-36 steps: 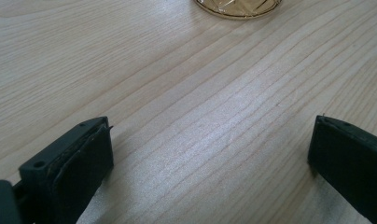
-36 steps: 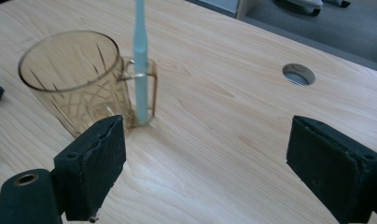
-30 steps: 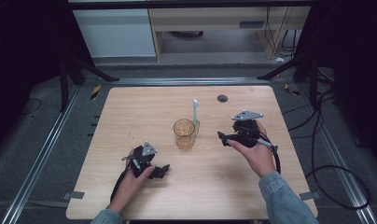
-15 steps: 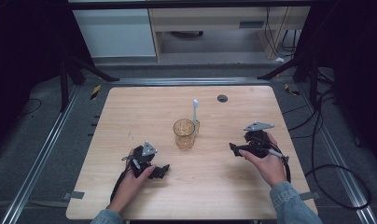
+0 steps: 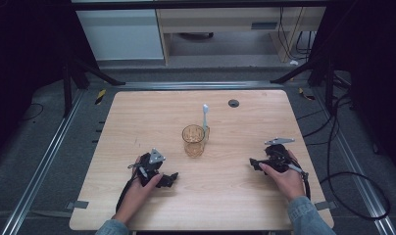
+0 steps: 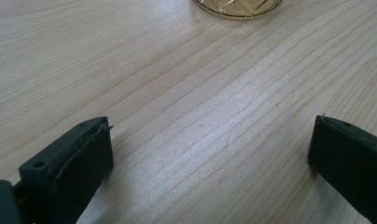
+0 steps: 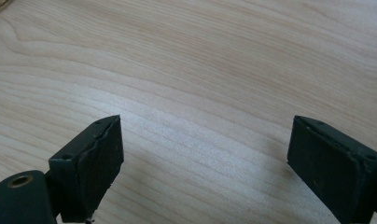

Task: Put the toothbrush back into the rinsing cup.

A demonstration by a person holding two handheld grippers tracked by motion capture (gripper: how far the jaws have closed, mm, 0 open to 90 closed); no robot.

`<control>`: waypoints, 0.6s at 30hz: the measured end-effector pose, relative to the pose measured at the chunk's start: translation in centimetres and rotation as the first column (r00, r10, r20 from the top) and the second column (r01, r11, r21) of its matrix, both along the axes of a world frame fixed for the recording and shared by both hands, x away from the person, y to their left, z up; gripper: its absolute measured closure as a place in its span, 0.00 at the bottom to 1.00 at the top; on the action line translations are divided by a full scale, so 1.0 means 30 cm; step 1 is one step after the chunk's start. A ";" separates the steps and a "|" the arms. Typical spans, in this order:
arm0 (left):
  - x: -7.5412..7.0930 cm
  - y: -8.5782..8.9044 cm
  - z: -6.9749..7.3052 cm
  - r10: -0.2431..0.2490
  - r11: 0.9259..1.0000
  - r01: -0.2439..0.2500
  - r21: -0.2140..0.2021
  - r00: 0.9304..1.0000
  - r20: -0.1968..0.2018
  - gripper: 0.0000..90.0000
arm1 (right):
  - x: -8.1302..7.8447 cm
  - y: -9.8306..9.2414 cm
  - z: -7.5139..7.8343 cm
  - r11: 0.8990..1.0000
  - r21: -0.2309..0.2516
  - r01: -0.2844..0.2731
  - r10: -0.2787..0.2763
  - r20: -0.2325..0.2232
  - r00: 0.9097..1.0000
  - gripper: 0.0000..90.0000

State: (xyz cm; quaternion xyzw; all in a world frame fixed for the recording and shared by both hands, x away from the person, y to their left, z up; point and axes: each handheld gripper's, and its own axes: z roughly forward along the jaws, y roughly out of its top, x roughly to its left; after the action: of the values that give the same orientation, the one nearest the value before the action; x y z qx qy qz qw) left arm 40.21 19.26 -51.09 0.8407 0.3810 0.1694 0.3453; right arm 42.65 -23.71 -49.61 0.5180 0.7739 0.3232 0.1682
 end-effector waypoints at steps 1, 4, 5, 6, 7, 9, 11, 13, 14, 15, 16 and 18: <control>0.000 0.000 0.000 0.000 1.000 0.000 0.000 1.000 0.000 0.00 | 0.001 -0.004 -0.006 1.000 -0.004 0.002 -0.002 0.004 1.000 0.12; 0.000 0.000 0.000 0.000 1.000 0.000 0.000 1.000 0.000 0.00 | 0.001 -0.008 -0.018 1.000 0.002 0.009 -0.009 -0.003 1.000 0.12; 0.000 0.000 0.000 0.000 1.000 0.000 0.000 1.000 0.000 0.00 | 0.002 -0.009 -0.023 1.000 -0.002 0.010 -0.010 0.003 1.000 0.12; 0.000 0.000 0.000 0.000 1.000 0.000 0.000 1.000 0.000 0.00 | 0.000 -0.009 -0.025 1.000 0.000 0.013 -0.013 0.009 1.000 0.12; 0.000 0.000 0.000 0.000 1.000 0.000 0.000 1.000 0.000 0.00 | -0.001 -0.007 -0.027 1.000 0.004 0.015 -0.015 0.014 1.000 0.12; 0.000 0.000 0.000 0.000 1.000 0.000 0.000 1.000 0.000 0.00 | -0.003 -0.003 -0.029 1.000 0.007 0.019 -0.019 0.019 1.000 0.11; 0.000 0.000 0.000 0.000 1.000 0.000 0.000 1.000 0.000 0.00 | -0.007 0.003 -0.033 1.000 0.001 0.021 -0.021 0.029 0.999 0.10; 0.000 0.000 0.000 0.000 1.000 0.000 0.000 1.000 0.000 0.00 | -0.008 0.006 -0.037 1.000 -0.015 0.020 -0.019 0.042 0.999 0.09; 0.000 0.000 0.000 -0.001 1.000 0.001 -0.002 1.000 0.000 0.00 | -0.009 0.009 -0.039 1.000 -0.013 0.021 -0.021 0.048 0.999 0.09; 0.000 0.000 0.000 -0.001 1.000 0.001 -0.001 1.000 0.000 0.00 | -0.010 0.010 -0.041 1.000 -0.015 0.024 -0.023 0.053 0.998 0.09; 0.000 0.000 0.000 0.000 1.000 0.000 0.000 1.000 0.000 0.00 | -0.014 0.013 -0.042 1.000 -0.012 0.025 -0.024 0.055 0.998 0.08; 0.000 0.000 0.000 0.000 1.000 0.000 0.000 1.000 0.000 0.00 | -0.018 0.019 -0.049 0.999 -0.028 0.019 -0.017 0.075 0.997 0.07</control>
State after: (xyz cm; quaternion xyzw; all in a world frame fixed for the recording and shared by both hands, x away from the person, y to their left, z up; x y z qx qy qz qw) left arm 40.20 19.26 -51.09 0.8407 0.3811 0.1694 0.3453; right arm 42.10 -23.14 -51.08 0.5102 0.7669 0.3297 0.2072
